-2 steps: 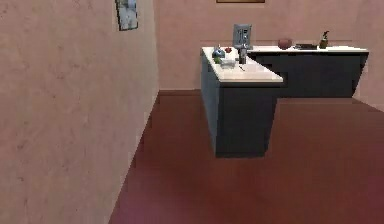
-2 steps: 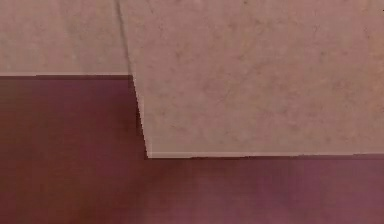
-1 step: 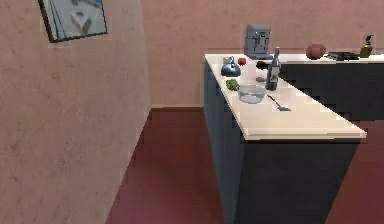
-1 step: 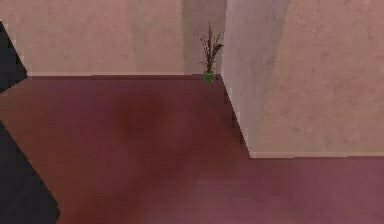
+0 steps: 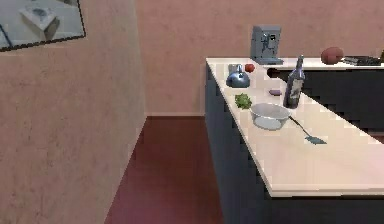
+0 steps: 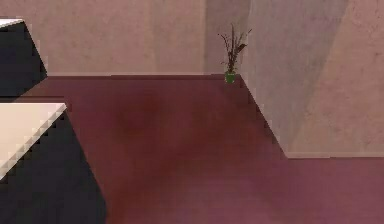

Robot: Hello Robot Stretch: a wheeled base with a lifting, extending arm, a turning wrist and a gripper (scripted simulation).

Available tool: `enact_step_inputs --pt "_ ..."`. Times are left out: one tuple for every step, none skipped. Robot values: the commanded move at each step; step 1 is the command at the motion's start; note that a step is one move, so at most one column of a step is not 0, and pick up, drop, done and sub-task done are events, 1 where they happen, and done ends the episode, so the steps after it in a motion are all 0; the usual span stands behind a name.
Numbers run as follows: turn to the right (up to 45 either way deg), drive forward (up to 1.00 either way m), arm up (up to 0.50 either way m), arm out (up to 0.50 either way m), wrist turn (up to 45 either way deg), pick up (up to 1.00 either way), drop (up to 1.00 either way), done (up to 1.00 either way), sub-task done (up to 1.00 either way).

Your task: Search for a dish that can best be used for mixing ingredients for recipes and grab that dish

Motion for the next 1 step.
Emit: enact_step_inputs --pt "-45.0 0.00 0.00 0.00 0.0 0.00 0.00 0.00 0.00"
